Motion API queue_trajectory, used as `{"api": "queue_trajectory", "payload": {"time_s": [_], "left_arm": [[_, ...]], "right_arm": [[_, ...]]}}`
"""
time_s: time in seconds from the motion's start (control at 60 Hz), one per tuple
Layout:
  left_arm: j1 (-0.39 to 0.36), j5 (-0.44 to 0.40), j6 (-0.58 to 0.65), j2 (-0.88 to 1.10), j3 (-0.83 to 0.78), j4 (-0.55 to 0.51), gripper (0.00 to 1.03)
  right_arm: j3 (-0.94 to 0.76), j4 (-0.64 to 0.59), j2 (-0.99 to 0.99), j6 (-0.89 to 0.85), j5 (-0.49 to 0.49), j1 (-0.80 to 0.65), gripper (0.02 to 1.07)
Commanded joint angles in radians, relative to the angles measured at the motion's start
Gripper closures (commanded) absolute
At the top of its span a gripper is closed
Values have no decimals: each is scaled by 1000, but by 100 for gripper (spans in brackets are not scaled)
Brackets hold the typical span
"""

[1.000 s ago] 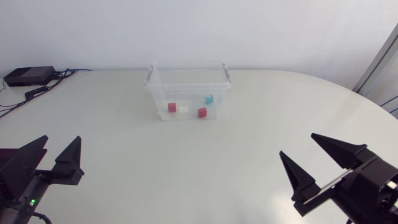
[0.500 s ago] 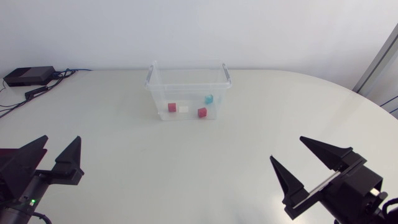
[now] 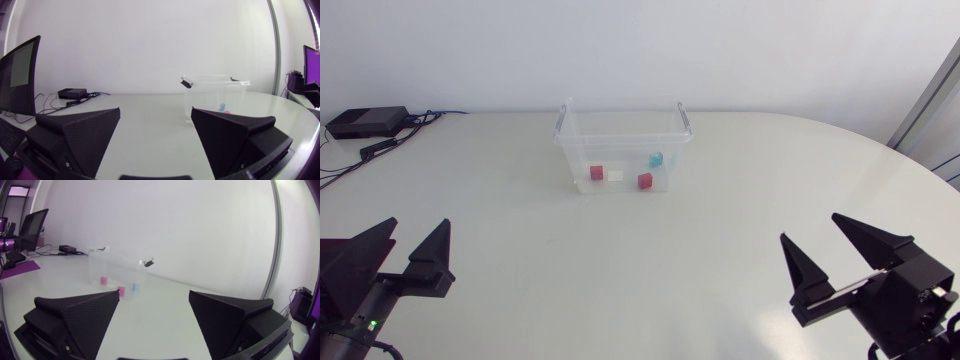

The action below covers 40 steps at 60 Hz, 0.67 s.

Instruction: Place the duplo bricks in the container

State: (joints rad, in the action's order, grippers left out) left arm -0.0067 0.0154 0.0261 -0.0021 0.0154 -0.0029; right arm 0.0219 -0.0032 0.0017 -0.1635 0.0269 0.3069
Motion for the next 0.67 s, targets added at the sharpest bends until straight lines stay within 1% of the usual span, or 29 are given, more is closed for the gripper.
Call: {"api": "queue_trajectory", "payload": {"time_s": [0.0,0.483,0.65], "left_arm": [[7,-4,-6,-5,-15,0,4],[7,-15,-26,2,-15,3,4],[7,-15,-26,2,-15,3,4]], "right_arm": [[-22,5,2,38,-4,-41,6],[-22,3,-2,160,-26,-300,6],[-22,3,-2,163,-27,-307,6]]}}
